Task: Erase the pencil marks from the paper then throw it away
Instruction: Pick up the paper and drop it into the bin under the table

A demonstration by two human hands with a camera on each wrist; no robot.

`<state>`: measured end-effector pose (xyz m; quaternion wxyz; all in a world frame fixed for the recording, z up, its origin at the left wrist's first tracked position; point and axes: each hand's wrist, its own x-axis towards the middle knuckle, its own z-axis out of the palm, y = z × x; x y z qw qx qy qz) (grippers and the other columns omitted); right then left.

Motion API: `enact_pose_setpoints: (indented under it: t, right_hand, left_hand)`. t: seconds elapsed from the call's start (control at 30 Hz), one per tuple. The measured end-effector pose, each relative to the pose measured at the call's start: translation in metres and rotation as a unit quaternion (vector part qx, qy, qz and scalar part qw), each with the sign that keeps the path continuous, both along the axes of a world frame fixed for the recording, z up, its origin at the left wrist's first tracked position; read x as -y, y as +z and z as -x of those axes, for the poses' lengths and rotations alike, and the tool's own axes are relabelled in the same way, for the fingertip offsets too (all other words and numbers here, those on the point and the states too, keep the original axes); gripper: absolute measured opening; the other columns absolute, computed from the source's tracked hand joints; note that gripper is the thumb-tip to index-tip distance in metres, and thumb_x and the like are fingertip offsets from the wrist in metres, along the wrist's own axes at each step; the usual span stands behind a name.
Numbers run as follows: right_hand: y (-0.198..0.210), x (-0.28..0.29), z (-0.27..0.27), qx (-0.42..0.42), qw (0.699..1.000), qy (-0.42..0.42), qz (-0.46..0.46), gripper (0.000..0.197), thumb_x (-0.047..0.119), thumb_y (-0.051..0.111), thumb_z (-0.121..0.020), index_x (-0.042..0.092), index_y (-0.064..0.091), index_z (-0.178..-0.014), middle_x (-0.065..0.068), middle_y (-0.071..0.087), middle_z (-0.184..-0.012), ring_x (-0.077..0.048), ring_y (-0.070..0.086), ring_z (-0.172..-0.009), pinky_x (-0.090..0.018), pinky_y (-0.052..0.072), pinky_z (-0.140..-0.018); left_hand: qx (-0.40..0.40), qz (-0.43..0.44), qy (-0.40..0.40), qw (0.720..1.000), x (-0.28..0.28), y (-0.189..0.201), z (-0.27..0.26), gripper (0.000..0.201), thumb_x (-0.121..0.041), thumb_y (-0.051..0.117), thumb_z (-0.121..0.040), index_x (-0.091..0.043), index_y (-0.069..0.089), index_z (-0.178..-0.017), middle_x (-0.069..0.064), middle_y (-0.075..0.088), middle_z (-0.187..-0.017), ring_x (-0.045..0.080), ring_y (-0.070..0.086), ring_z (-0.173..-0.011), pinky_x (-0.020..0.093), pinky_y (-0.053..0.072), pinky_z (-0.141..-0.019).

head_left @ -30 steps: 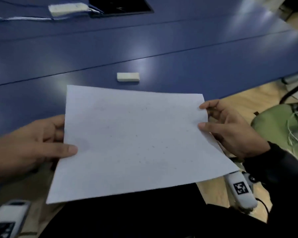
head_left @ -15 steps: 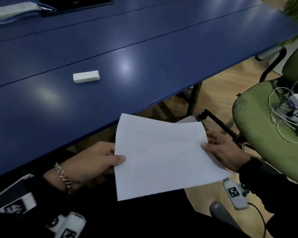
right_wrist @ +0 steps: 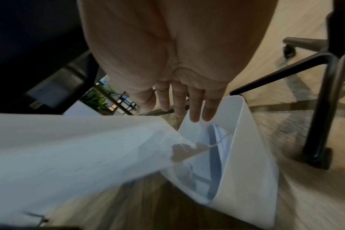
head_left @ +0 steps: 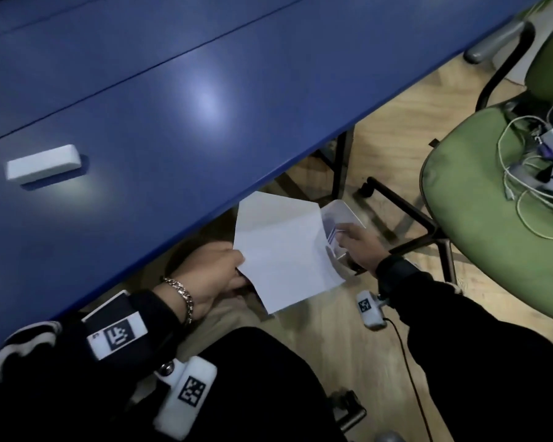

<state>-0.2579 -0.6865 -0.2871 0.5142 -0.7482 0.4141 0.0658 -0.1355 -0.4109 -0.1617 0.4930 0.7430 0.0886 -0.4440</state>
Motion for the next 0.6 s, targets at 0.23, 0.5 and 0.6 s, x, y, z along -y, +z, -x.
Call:
enact_pose_setpoints:
  t: [0.23,0.5,0.6]
  right_hand:
    - [0.041,-0.068,0.008,0.138,0.967,0.213,0.032,0.045,0.044,0.041,-0.106,0.030,0.045,-0.149,0.010,0.048,-0.153,-0.003,0.042,-0.140,-0.025,0.031,-0.117]
    - [-0.042,-0.053,0.021,-0.141,0.948,0.275,0.079,0.060,0.066,0.009,-0.101,0.047,0.003,-0.157,0.014,-0.013,-0.167,-0.025,-0.015,-0.155,-0.061,-0.010,-0.120]
    - [-0.045,-0.037,0.007,-0.118,0.961,0.214,0.132,0.067,0.068,0.007,-0.099,0.040,0.005,-0.160,0.005,-0.010,-0.169,-0.030,-0.012,-0.155,-0.063,-0.005,-0.120]
  left_hand:
    - [-0.047,0.001,0.048,0.998,0.053,-0.032,0.002,0.025,0.005,0.045,-0.099,-0.005,0.067,-0.093,0.015,0.076,-0.096,0.024,0.074,-0.086,0.031,0.064,-0.065]
    - [-0.125,0.006,0.080,0.989,0.063,-0.045,0.003,0.027,-0.003,0.039,-0.106,-0.004,0.064,-0.116,0.017,0.076,-0.108,0.026,0.075,-0.090,0.032,0.061,-0.062]
    - [-0.119,0.001,0.075,0.990,0.061,-0.047,0.003,0.027,-0.002,0.039,-0.106,-0.003,0.063,-0.118,0.018,0.076,-0.111,0.028,0.075,-0.094,0.037,0.061,-0.070]
